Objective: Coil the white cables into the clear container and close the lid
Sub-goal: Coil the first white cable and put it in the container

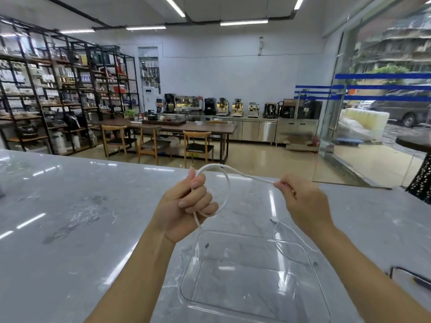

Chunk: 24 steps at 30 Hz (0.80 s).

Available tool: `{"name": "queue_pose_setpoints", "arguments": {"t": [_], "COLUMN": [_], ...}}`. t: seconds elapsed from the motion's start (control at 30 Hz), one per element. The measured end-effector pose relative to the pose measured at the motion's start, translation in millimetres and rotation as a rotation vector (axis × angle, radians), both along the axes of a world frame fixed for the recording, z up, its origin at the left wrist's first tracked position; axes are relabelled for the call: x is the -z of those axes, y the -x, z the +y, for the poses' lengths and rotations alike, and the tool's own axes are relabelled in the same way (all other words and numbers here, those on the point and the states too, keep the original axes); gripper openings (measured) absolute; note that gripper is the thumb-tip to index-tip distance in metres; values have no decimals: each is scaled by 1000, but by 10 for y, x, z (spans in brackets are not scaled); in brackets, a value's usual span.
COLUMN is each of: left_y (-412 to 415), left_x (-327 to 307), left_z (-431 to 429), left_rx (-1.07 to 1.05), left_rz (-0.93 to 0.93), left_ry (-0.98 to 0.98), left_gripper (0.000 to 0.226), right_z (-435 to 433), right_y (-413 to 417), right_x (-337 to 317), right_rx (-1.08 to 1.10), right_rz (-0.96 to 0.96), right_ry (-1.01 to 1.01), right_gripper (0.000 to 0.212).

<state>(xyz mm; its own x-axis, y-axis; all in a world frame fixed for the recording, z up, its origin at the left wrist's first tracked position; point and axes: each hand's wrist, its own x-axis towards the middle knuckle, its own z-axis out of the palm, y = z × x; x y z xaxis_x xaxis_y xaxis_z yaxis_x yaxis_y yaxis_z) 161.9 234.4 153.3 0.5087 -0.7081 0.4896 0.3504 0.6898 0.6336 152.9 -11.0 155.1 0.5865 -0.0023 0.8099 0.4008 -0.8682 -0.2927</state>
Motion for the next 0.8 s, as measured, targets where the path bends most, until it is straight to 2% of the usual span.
{"name": "queue_pose_setpoints", "arguments": {"t": [0.03,0.07,0.13,0.17,0.23,0.3,0.37,0.43,0.5,0.6,0.7,0.8], "left_y": [-52,-96,-155,-164,-163,-154,-119,-81,-44,-31,-6,48], "left_x": [9,20,71,103,168,221,225,216,195,195,218,233], "left_z": [-15,-20,0,14,46,101,147,158,120,7,-118,-233], "left_rx": [15,10,-62,-102,-187,-283,-358,-467,-564,-674,-698,-686], "left_rz": [30,60,127,160,234,306,343,378,415,440,380,310], "left_ry": [48,78,101,117,165,220,238,187,117,-26,-184,-324], "left_gripper": [47,50,49,47,45,44,43,43,41,39,37,33], "right_z": [58,125,245,286,372,383,292,234,239,393,543,612], "right_y": [-25,-52,-78,-88,-64,-72,-77,-61,-45,101,219,274], "right_x": [91,184,386,449,533,588,645,647,675,559,392,236], "right_rx": [51,66,56,45,42,-10,-56,-75,-155,-426,-531,-588], "right_rz": [-24,3,125,147,223,366,396,255,104,135,171,107], "right_ry": [216,377,569,585,531,333,143,193,397,572,546,408], "right_gripper": [17,24,51,56,51,39,39,40,38,12,24,25]}}
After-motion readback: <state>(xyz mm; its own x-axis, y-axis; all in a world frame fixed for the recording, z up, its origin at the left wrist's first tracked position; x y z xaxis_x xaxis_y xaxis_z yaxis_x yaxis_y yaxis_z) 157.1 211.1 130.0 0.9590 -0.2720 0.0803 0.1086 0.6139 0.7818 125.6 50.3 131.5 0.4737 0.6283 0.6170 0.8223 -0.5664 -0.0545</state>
